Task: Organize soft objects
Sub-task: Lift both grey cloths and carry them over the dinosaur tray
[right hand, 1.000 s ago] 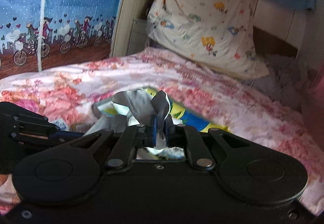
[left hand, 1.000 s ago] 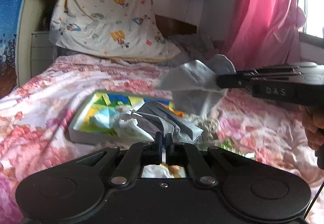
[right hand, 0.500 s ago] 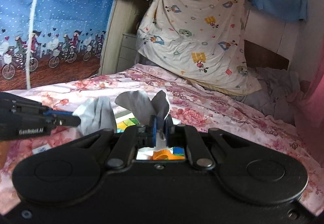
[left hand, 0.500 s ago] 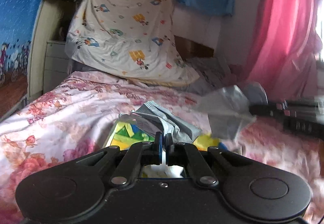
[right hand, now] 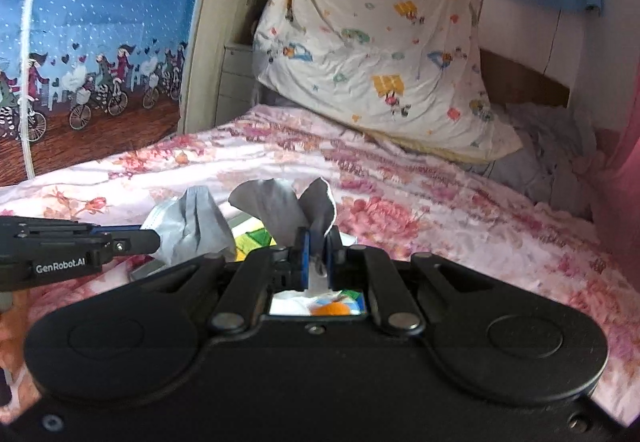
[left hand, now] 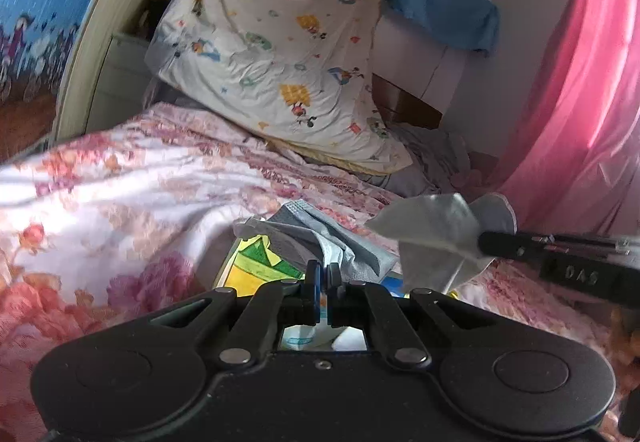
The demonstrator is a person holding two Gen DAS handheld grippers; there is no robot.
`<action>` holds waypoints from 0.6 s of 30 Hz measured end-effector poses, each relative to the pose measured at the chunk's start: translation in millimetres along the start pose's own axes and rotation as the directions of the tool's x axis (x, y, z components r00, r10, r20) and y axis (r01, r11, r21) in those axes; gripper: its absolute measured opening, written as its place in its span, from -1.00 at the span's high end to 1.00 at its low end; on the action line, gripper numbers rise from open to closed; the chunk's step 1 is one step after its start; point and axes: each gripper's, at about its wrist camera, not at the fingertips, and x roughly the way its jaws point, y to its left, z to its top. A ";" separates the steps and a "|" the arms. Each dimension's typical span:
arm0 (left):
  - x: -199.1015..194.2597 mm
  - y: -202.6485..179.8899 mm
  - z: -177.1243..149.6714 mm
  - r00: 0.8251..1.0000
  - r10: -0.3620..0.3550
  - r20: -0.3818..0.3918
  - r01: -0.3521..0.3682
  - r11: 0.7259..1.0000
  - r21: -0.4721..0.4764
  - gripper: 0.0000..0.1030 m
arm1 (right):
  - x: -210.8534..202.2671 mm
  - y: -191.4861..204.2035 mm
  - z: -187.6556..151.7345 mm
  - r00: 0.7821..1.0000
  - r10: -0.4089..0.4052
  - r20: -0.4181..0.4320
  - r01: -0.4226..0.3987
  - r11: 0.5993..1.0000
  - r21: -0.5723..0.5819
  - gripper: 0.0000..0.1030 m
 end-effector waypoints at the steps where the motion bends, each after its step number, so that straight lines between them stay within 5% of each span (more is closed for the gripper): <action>1: 4.4 4.5 -1.1 1.000 0.000 -0.010 0.000 1.000 -0.013 0.98 | 5.0 2.7 -0.7 1.000 0.001 -0.009 -0.001 1.000 0.003 0.95; 18: 34.0 37.5 -14.4 0.993 0.012 -0.114 -0.025 0.994 -0.110 0.96 | 80.3 29.8 -15.8 0.988 0.007 -0.157 0.007 0.996 0.090 0.94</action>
